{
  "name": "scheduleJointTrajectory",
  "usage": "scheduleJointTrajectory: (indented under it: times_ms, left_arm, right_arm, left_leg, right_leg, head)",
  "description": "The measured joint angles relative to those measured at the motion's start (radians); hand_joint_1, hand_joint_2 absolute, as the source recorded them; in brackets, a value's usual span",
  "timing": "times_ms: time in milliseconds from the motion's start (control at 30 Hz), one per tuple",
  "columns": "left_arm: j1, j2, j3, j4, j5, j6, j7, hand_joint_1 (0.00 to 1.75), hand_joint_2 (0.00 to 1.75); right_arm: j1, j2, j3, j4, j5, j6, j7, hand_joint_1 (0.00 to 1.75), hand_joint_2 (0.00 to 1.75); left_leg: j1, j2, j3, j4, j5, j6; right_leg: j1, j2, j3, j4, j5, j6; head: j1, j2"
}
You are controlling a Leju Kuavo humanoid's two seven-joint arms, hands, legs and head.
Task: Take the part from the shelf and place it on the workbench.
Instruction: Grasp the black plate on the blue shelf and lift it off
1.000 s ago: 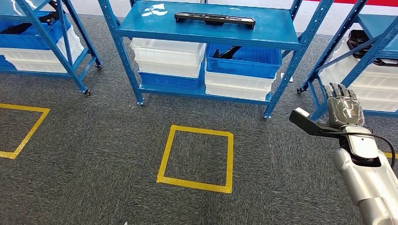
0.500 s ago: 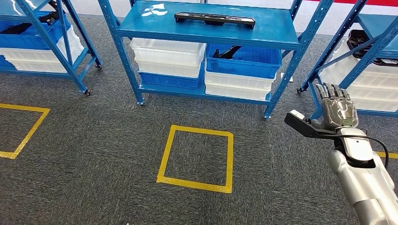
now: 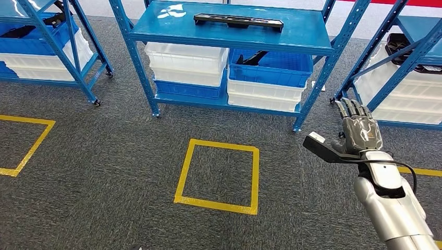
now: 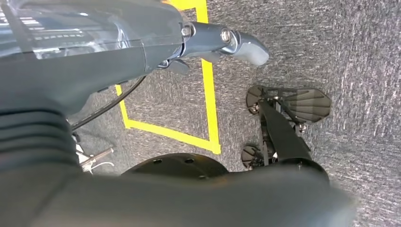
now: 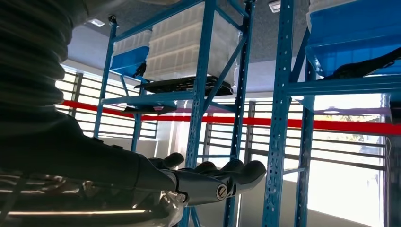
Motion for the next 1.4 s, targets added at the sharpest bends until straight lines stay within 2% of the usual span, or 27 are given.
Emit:
scheduleJointTrajectory:
  times_ms: [100, 233, 367, 500, 900, 1000, 1233, 1400]
  left_arm:
    - [0.0, 0.0, 0.002, 0.0, -0.005, 0.0, -0.005, 0.0, 0.0]
    - [0.0, 0.0, 0.005, 0.0, -0.011, -0.001, -0.009, 0.0, 1.75]
    - [0.0, 0.0, 0.005, 0.0, -0.019, -0.002, -0.013, 0.0, 1.75]
    - [0.0, 0.0, 0.005, 0.0, -0.028, -0.009, -0.022, 0.0, 0.0]
    - [0.0, 0.0, 0.005, 0.0, -0.035, -0.009, -0.025, 0.0, 0.0]
    - [0.0, 0.003, 0.006, 0.0, -0.036, -0.008, -0.012, 0.0, 0.0]
    - [-0.005, 0.009, 0.016, 0.0, -0.073, -0.013, 0.072, 0.0, 0.0]
    - [-0.008, 0.015, 0.016, 0.0, -0.101, -0.023, 0.062, 0.0, 0.0]
  right_arm:
    - [0.019, 0.003, 0.001, -0.01, -0.032, 0.022, -0.017, 0.0, 1.75]
    - [0.04, 0.008, 0.008, -0.013, -0.05, 0.028, -0.031, 0.0, 1.75]
    - [0.054, 0.009, 0.013, -0.024, -0.059, 0.028, -0.039, 0.0, 1.75]
    - [0.061, 0.009, 0.014, -0.036, -0.062, 0.028, -0.039, 0.0, 1.75]
    - [0.075, 0.008, 0.013, -0.048, -0.064, 0.031, -0.039, 0.0, 1.75]
    - [0.063, 0.022, 0.018, -0.05, -0.059, 0.042, -0.039, 0.0, 1.75]
    - [-0.081, 0.148, 0.082, 0.016, -0.065, 0.088, -0.019, 0.0, 1.75]
    - [-0.165, 0.231, 0.134, 0.083, -0.098, 0.095, -0.017, 0.0, 1.75]
  left_leg:
    - [0.0, 0.0, 0.0, 0.0, 0.0, 0.0]
    - [0.0, 0.0, 0.0, 0.0, 0.0, 0.0]
    - [0.0, 0.0, 0.0, 0.0, 0.0, 0.0]
    - [0.0, 0.0, 0.0, 0.0, 0.0, 0.0]
    - [0.0, 0.0, 0.0, 0.0, 0.0, 0.0]
    - [0.0, 0.0, -0.001, 0.0, 0.0, 0.0]
    - [0.001, 0.002, -0.002, 0.0, 0.002, -0.001]
    - [0.001, 0.001, -0.003, 0.0, 0.003, -0.002]
  right_leg:
    - [0.0, 0.0, 0.0, 0.0, 0.0, 0.0]
    - [0.0, 0.0, 0.0, 0.0, 0.0, 0.0]
    - [0.0, 0.0, 0.0, 0.0, 0.0, 0.0]
    - [0.0, 0.0, 0.0, 0.0, 0.0, 0.0]
    - [0.0, 0.0, 0.0, 0.0, 0.0, 0.0]
    - [0.0, 0.0, 0.0, 0.001, 0.0, 0.0]
    - [0.0, 0.001, -0.004, 0.003, 0.001, -0.001]
    - [0.001, 0.001, -0.005, 0.004, 0.001, -0.001]
  head:
    - [0.0, 0.0]
    - [0.0, 0.0]
    - [0.0, 0.0]
    - [0.0, 0.0]
    - [0.0, 0.0]
    - [0.0, 0.0]
    - [0.0, 0.0]
    - [0.0, 0.0]
